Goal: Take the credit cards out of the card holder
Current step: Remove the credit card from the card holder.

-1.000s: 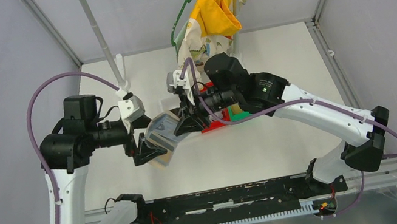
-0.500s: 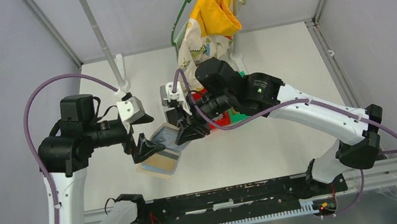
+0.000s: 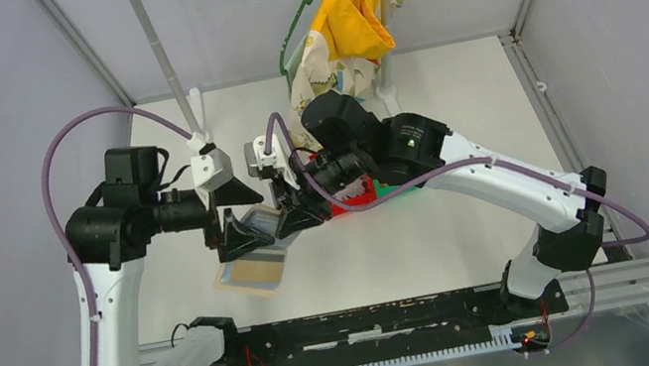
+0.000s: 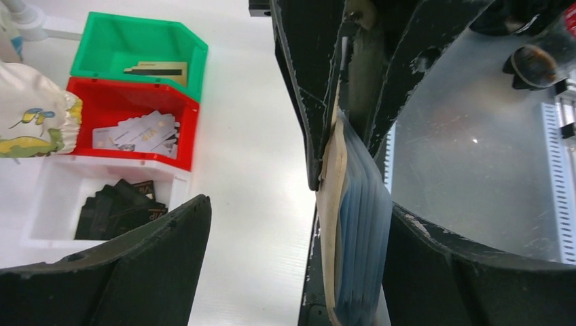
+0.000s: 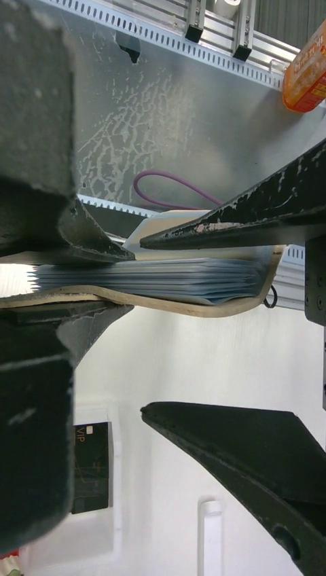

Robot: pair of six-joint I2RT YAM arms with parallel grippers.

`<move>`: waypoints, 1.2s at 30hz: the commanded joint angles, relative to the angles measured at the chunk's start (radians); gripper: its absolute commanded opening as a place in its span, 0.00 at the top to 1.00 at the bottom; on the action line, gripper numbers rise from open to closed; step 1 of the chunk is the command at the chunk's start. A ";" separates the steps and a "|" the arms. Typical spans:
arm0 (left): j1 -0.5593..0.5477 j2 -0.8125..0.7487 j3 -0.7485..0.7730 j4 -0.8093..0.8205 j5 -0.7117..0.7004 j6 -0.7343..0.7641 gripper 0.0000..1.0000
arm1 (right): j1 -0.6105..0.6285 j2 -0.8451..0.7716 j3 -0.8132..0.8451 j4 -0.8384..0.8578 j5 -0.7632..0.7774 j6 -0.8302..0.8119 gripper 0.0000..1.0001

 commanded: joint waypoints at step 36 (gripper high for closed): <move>0.002 -0.246 -0.238 1.138 0.092 -1.127 0.98 | -0.150 -0.444 -0.831 1.499 0.057 0.702 0.02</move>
